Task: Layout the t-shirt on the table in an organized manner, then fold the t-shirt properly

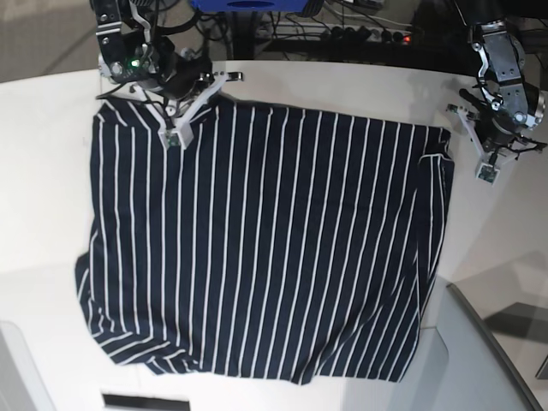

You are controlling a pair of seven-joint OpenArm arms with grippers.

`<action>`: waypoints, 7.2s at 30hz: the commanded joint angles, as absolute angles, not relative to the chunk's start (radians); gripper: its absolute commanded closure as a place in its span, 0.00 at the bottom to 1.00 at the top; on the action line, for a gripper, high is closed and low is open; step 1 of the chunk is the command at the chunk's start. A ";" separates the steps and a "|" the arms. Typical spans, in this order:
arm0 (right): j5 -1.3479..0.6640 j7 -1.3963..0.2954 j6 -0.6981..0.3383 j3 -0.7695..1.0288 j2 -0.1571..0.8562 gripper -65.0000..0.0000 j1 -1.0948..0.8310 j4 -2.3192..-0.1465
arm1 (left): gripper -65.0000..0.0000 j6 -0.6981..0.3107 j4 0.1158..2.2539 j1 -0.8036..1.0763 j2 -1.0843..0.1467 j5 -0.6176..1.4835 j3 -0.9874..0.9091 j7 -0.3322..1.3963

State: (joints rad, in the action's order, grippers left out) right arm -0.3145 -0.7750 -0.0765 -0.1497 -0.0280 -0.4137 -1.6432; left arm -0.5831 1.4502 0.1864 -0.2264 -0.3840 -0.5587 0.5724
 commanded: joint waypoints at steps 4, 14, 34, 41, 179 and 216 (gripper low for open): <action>-0.334 -0.871 -0.084 -0.148 -0.027 0.78 -0.435 -1.724 | 1.00 -0.576 1.488 0.122 -0.234 -0.381 -0.527 0.572; -0.456 -0.829 -0.081 -0.001 0.105 0.61 -0.366 -1.926 | 1.00 -0.576 1.331 -0.070 -0.117 -0.381 -0.527 0.559; -0.456 -0.650 -0.354 0.232 0.231 0.76 0.217 -1.070 | 1.00 -0.378 1.156 0.061 -0.243 -0.381 -0.539 0.366; -0.463 -0.707 -0.361 0.225 0.182 0.55 0.157 -1.113 | 1.00 -0.378 1.196 0.062 -0.237 -0.381 -0.539 0.372; -0.595 -0.949 0.165 0.189 0.073 1.00 -0.252 -1.801 | 1.00 -0.384 1.293 0.077 -0.213 -0.381 -0.529 0.372; -0.590 -0.748 0.035 0.122 0.150 0.47 -0.326 -1.635 | 1.00 -0.383 1.291 0.079 -0.217 -0.381 -0.529 0.374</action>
